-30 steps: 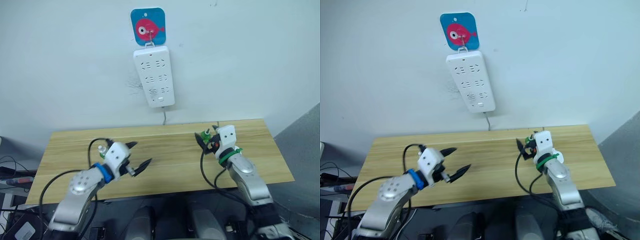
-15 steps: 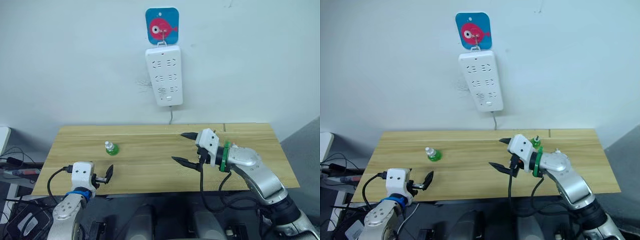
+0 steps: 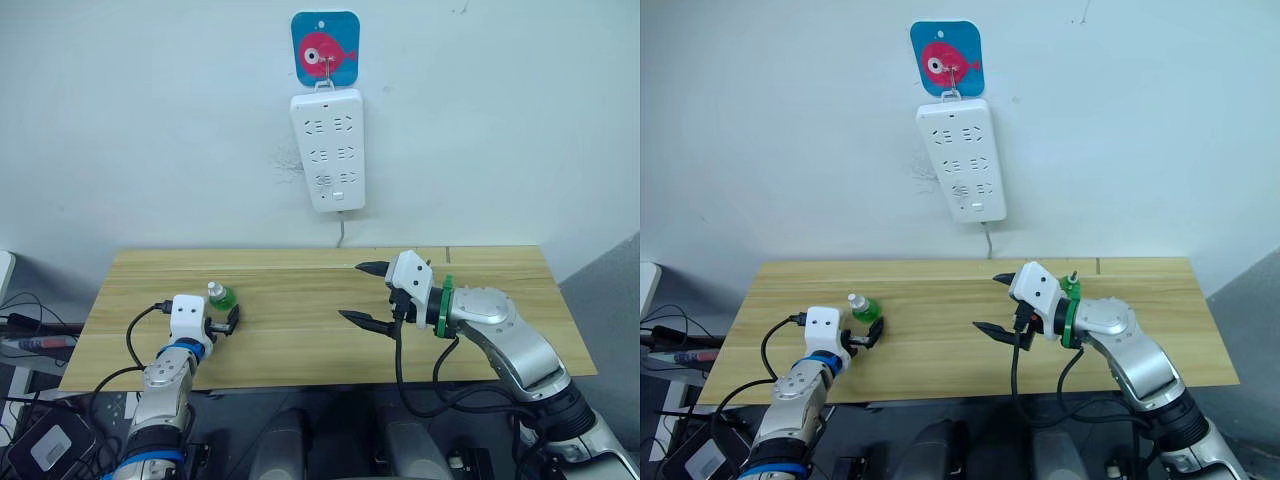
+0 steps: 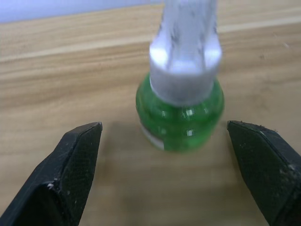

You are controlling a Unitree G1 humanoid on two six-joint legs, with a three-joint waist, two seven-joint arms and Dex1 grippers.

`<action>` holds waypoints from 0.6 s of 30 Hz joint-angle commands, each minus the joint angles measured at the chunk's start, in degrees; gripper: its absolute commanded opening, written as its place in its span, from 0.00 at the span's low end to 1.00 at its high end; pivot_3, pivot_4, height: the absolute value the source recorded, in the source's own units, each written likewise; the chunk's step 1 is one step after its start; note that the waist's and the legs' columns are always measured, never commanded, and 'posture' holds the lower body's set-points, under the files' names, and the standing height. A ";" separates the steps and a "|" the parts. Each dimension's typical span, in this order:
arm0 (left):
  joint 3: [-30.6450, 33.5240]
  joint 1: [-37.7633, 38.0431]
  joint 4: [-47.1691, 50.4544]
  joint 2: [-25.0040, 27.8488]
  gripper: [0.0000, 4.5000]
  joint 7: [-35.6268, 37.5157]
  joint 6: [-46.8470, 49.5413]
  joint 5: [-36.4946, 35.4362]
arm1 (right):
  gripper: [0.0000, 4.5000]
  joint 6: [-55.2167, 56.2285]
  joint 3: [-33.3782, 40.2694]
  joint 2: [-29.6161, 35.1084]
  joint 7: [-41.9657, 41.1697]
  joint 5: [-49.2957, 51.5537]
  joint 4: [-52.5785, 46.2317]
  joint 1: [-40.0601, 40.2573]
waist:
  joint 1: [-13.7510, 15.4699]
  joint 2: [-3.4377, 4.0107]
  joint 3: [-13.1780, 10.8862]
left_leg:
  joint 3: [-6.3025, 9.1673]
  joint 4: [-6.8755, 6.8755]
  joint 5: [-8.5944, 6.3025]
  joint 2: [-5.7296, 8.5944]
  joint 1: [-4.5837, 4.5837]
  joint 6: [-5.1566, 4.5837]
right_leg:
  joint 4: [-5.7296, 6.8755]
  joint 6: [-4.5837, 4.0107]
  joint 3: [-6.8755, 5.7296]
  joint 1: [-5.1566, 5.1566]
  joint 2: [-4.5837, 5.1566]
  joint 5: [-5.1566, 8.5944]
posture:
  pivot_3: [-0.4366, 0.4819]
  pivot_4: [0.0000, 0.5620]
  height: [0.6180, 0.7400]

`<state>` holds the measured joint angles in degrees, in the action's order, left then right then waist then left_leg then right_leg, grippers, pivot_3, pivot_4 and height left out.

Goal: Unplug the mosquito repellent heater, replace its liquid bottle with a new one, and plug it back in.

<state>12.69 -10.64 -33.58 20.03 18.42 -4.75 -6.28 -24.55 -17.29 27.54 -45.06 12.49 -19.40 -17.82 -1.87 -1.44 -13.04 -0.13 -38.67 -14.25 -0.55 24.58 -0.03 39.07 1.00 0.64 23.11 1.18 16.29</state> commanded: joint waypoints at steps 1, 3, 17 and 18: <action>-0.06 -0.70 -1.85 0.23 1.00 0.34 -2.59 -0.03 | 0.99 -0.33 0.43 0.66 -0.42 0.35 -3.10 0.59 | 0.00 -0.01 0.00 | 0.00 0.01 0.00 0.00 0.00 0.00 | 0.00 0.00 0.00 0.00 0.00 0.00 | 0.40 0.46 1.00; 0.04 -1.27 -3.16 0.28 0.96 0.34 -3.61 -0.06 | 1.00 -0.44 0.59 0.96 -0.36 0.36 -3.31 0.83 | 0.00 -0.01 -0.01 | 0.00 0.01 0.00 0.00 0.01 0.00 | 0.00 0.00 0.00 0.01 0.01 0.00 | 0.40 0.46 1.00; -0.84 -6.40 -12.35 1.41 0.48 -1.28 -10.70 2.44 | 1.00 -3.93 2.11 2.57 0.54 1.25 -7.65 4.03 | -0.08 -0.03 -0.04 | 0.02 0.03 0.00 0.00 0.07 0.00 | -0.05 -0.03 -0.04 0.05 0.03 -0.02 | 0.38 0.47 1.00; -1.04 -5.92 -11.37 1.61 0.48 -0.76 -10.91 2.52 | 1.00 -4.12 2.31 2.62 0.63 1.34 -7.94 4.07 | -0.13 -0.03 -0.05 | 0.01 0.03 0.00 0.00 0.07 0.00 | -0.05 -0.03 -0.04 0.05 0.03 -0.02 | 0.37 0.47 1.00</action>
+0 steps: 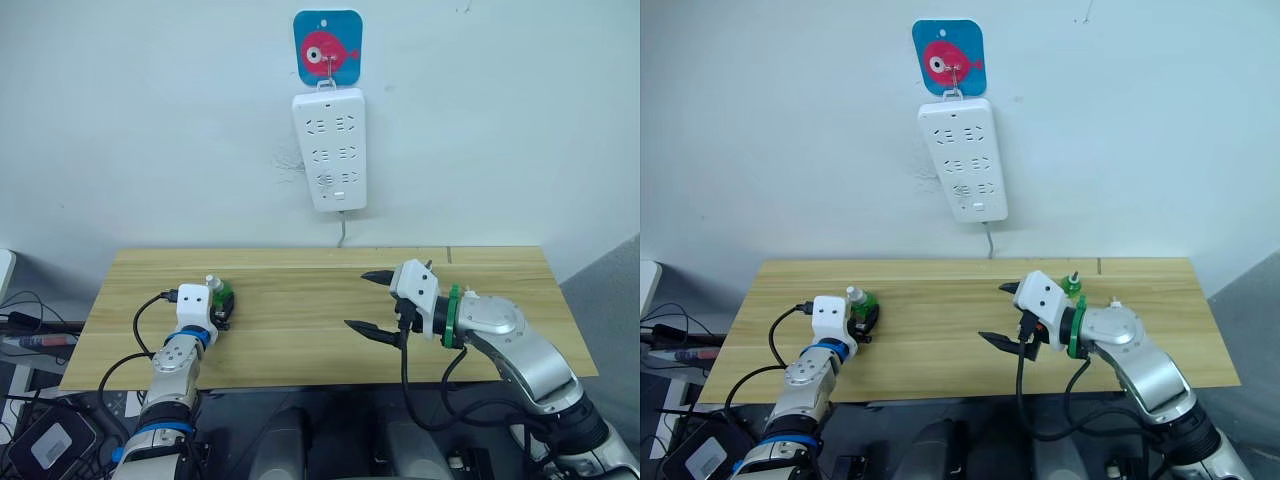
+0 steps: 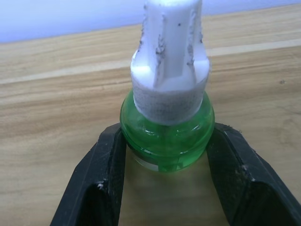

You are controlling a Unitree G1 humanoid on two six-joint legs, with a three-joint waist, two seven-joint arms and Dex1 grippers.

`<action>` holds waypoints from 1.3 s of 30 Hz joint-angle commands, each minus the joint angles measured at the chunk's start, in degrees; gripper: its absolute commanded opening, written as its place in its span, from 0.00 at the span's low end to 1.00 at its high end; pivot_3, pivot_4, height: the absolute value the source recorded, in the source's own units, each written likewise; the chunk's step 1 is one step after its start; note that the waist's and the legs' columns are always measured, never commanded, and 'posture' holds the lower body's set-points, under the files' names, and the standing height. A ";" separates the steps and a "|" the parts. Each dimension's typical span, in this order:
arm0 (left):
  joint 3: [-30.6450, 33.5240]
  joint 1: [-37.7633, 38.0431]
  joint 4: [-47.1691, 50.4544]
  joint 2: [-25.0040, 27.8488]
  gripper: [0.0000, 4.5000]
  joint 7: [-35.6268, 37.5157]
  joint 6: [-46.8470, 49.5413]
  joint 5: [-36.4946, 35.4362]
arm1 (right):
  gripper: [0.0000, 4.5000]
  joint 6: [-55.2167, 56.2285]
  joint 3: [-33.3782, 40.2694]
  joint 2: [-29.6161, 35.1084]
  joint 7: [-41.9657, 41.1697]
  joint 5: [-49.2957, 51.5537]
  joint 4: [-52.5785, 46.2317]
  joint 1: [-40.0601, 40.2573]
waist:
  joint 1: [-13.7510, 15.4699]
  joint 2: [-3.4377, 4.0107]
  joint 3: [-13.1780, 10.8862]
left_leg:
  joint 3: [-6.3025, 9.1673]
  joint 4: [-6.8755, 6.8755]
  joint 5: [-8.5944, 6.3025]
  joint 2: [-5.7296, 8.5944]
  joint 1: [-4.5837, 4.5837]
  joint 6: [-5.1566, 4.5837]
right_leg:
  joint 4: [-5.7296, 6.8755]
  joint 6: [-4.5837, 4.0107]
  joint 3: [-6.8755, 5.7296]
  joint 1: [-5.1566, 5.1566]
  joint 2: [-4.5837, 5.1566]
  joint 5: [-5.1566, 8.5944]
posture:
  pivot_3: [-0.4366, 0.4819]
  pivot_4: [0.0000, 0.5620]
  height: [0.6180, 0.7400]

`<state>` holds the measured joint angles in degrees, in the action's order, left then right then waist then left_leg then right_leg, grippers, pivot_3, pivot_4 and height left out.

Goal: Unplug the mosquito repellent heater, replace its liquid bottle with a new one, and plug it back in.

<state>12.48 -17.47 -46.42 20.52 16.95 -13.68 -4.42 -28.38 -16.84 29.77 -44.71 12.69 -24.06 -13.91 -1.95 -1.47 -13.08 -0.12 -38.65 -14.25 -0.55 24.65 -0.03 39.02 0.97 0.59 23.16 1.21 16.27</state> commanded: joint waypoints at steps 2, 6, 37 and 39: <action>-1.89 1.99 4.76 1.67 0.48 2.92 -2.13 0.64 | 1.00 -0.58 2.45 0.42 0.45 1.54 -3.81 0.03 | -0.21 0.00 -0.01 | 0.00 0.00 0.00 0.00 0.00 0.00 | 0.01 0.00 0.01 0.00 0.00 0.00 | 0.37 0.47 1.00; -8.04 3.90 16.73 4.09 0.48 13.99 -1.59 0.82 | 1.00 -3.04 4.37 0.41 0.01 3.93 -5.12 -1.45 | -0.39 -0.07 -0.21 | 0.02 0.01 0.00 -0.01 0.01 0.01 | 0.00 -0.02 0.00 0.01 0.02 -0.01 | 0.37 0.47 1.00; -22.55 -12.23 48.88 14.23 0.48 52.61 30.76 -12.74 | 0.79 -14.17 0.02 -8.10 4.21 7.96 1.19 -18.58 | -1.77 0.17 -0.45 | -0.03 0.15 0.02 -0.01 0.09 0.02 | -0.01 -0.18 -0.13 0.14 -0.09 -0.03 | 0.32 0.40 1.00; -22.33 -12.14 49.00 14.15 0.48 52.75 31.02 -13.05 | 0.63 -13.72 -0.37 -7.99 4.18 7.49 1.17 -18.24 | -1.77 0.17 -0.45 | -0.05 0.14 0.02 0.00 0.09 0.02 | -0.02 -0.18 -0.11 0.14 -0.09 -0.03 | 0.32 0.39 1.00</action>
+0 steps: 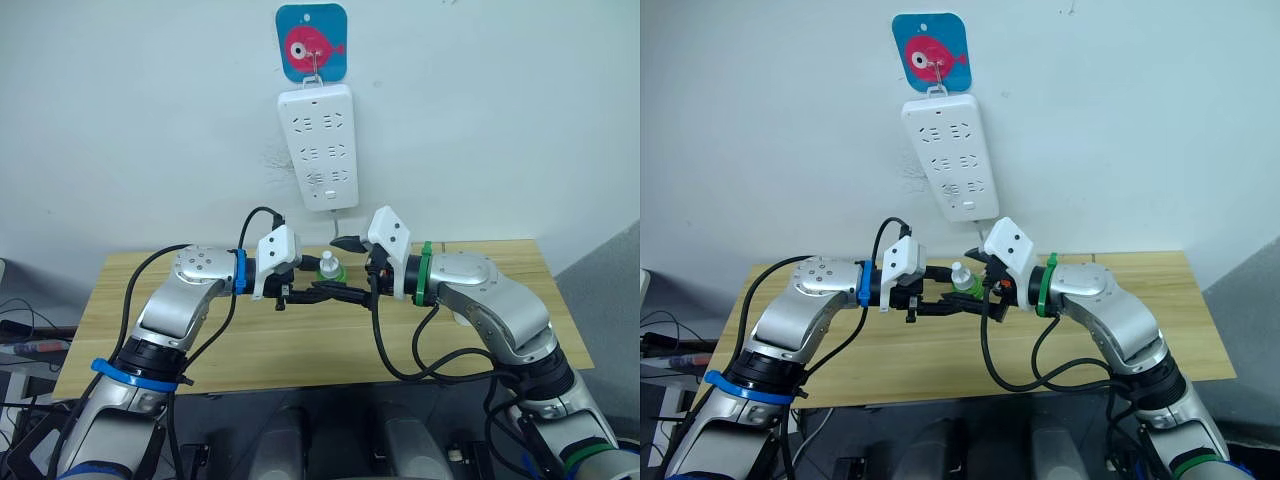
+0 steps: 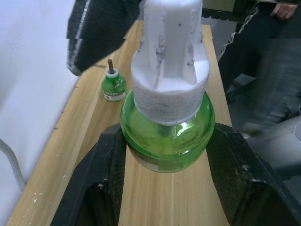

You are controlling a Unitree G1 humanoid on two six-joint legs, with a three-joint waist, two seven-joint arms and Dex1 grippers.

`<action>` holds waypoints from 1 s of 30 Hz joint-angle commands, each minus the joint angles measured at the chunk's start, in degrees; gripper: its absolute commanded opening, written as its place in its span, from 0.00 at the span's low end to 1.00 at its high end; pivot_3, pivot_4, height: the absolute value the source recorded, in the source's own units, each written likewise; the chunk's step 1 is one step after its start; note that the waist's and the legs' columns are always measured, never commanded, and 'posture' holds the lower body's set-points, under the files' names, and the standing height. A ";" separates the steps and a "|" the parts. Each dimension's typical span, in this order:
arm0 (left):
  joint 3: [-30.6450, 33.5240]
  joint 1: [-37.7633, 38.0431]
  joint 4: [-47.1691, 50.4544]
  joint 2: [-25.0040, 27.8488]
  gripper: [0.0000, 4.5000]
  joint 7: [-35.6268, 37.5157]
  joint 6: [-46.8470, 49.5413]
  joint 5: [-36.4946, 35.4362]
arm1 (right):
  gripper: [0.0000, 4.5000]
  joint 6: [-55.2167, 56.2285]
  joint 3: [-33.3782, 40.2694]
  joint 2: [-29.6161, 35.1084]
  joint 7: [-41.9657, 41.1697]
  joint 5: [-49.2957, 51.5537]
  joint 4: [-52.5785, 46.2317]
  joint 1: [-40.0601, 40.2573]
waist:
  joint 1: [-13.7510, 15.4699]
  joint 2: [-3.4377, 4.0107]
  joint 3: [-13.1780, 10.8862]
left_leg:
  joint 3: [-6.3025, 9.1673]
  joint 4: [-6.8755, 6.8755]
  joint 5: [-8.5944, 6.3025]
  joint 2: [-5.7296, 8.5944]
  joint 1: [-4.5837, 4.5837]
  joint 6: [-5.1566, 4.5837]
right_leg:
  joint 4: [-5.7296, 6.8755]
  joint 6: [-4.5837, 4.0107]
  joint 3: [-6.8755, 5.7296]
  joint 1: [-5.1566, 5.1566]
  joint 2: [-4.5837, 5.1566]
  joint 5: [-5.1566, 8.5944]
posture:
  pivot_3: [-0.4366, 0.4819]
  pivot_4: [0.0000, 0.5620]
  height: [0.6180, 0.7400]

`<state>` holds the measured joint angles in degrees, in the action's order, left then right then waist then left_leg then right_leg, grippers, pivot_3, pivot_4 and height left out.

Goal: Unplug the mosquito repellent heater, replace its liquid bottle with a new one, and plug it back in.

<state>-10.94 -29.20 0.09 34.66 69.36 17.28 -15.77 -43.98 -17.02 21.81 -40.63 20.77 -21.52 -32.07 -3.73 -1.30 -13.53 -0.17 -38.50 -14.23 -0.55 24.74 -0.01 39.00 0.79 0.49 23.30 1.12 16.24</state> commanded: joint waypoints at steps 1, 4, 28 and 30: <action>1.12 -0.37 2.50 0.04 0.48 0.39 0.10 -1.77 | 0.56 2.14 -0.39 0.07 0.09 -0.86 -1.36 0.01 | 0.01 0.00 0.00 | 0.00 0.00 0.00 0.00 0.00 0.00 | 0.00 0.00 0.00 0.00 0.00 0.00 | 0.32 0.39 1.00; 1.62 -0.07 2.66 -0.13 0.48 0.19 1.05 -2.77 | 0.31 3.29 -1.10 0.72 -0.43 -1.90 -1.48 0.23 | -0.01 0.00 0.00 | 0.01 -0.01 0.00 -0.01 0.00 0.00 | 0.01 0.00 -0.01 0.00 -0.01 0.00 | 0.32 0.39 1.00; 5.16 1.16 4.13 -4.17 0.98 -4.42 9.41 -10.82 | 0.23 -3.67 9.50 -0.46 3.48 8.41 -5.65 1.49 | -0.09 0.00 0.01 | 0.03 -0.23 0.00 -0.01 0.02 0.01 | 0.14 0.03 0.01 -0.04 -0.01 -0.03 | 0.31 0.38 1.00; 4.67 0.72 4.39 -4.49 0.98 -4.38 10.53 -11.27 | 0.23 -3.89 9.29 -0.43 3.66 8.91 -6.04 1.54 | -0.10 0.00 0.01 | 0.03 -0.24 0.01 -0.01 0.02 0.01 | 0.19 0.03 0.01 -0.04 -0.02 -0.02 | 0.30 0.38 1.00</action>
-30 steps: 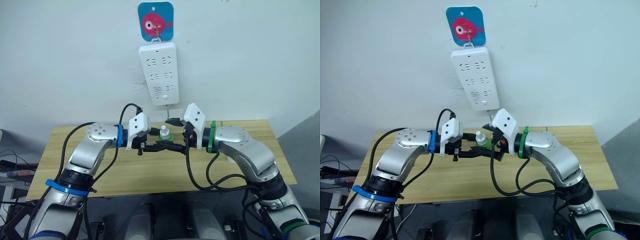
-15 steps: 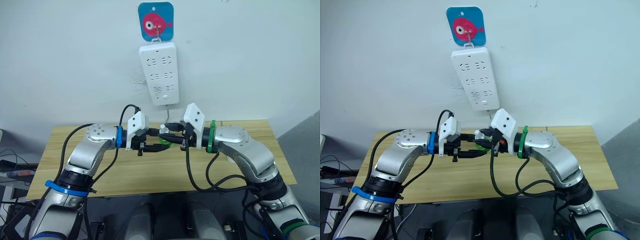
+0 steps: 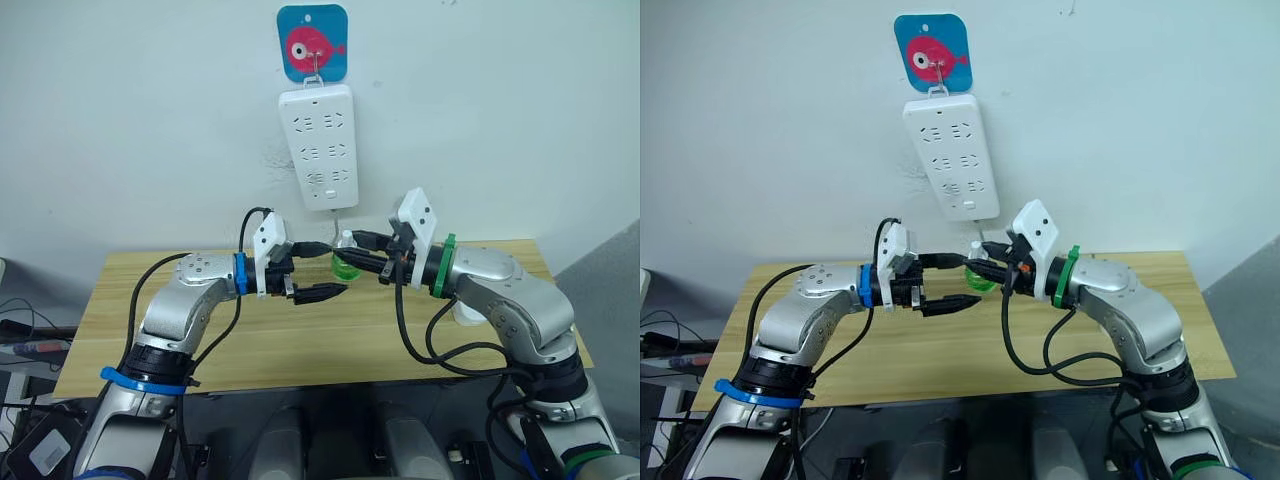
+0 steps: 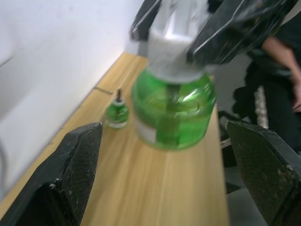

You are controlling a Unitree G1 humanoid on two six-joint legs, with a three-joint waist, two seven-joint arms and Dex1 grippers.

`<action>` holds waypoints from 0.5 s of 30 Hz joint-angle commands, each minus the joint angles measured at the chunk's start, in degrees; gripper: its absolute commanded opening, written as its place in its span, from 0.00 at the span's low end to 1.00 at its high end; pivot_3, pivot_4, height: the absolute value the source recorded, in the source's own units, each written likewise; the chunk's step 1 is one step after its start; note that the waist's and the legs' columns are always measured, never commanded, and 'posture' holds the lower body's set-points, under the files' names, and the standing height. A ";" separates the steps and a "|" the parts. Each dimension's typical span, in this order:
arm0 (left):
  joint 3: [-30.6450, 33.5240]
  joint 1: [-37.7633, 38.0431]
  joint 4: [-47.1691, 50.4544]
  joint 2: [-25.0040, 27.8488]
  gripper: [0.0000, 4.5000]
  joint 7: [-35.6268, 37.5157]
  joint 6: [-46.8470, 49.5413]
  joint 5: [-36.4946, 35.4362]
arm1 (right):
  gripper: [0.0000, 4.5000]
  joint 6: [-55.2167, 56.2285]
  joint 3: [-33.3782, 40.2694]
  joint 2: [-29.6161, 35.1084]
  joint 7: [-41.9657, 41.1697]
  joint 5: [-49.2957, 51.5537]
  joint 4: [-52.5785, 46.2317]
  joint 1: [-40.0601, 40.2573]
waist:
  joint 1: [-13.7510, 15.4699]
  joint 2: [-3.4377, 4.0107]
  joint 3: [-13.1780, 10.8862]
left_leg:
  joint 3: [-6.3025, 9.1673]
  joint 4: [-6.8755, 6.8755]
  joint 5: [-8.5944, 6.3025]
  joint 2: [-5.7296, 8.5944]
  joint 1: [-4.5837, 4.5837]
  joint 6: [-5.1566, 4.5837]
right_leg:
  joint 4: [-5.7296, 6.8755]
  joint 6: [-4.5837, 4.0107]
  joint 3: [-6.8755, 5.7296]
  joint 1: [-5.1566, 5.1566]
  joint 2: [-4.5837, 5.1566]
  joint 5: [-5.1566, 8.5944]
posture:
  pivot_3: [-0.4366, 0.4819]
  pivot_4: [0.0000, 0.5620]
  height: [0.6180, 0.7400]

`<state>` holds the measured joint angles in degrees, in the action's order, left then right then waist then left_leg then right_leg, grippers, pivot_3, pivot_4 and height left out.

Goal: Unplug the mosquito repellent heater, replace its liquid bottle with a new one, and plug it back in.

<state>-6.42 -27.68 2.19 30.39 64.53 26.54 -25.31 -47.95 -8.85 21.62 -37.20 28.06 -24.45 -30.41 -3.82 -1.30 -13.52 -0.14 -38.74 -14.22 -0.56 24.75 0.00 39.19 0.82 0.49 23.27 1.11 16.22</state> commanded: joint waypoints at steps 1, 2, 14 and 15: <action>-0.03 -1.02 2.22 -0.41 0.98 0.36 1.54 -1.76 | 0.23 -0.02 1.03 -0.21 0.27 1.87 -3.28 -0.12 | 0.00 0.00 0.00 | 0.00 -0.01 0.00 0.00 0.00 0.00 | 0.02 0.00 0.00 0.00 0.00 0.00 | 0.30 0.38 1.00; -0.24 -1.29 1.96 -0.60 0.98 0.41 1.88 -1.84 | 0.23 -0.16 0.96 -0.21 0.24 2.13 -3.49 -0.09 | 0.00 0.00 0.00 | 0.01 -0.02 0.00 0.00 0.00 0.00 | 0.03 0.00 0.00 0.00 0.00 0.00 | 0.30 0.38 1.00; -1.42 -2.60 0.16 -2.16 0.52 1.31 0.69 -1.02 | 0.23 -1.09 -0.22 0.20 0.40 3.76 -5.31 0.62 | -0.19 0.00 0.00 | -0.01 -0.05 0.00 0.01 0.00 0.00 | 0.03 0.00 0.02 0.00 -0.01 0.00 | 0.29 0.39 1.00; -1.63 -2.36 0.26 -1.97 0.50 1.67 0.44 -0.85 | 0.23 -1.10 -0.25 0.19 0.39 3.93 -5.30 0.62 | -0.25 0.00 0.00 | -0.01 -0.05 0.00 0.01 0.00 0.00 | 0.03 0.00 0.02 0.00 -0.01 0.00 | 0.29 0.39 1.00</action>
<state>-8.11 -29.88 1.59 28.34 65.71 28.10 -26.04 -49.32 -8.97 22.07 -36.34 30.34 -26.57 -29.82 -4.08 -1.30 -13.52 -0.14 -38.79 -14.22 -0.56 24.75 0.00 39.23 0.82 0.51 23.27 1.09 16.22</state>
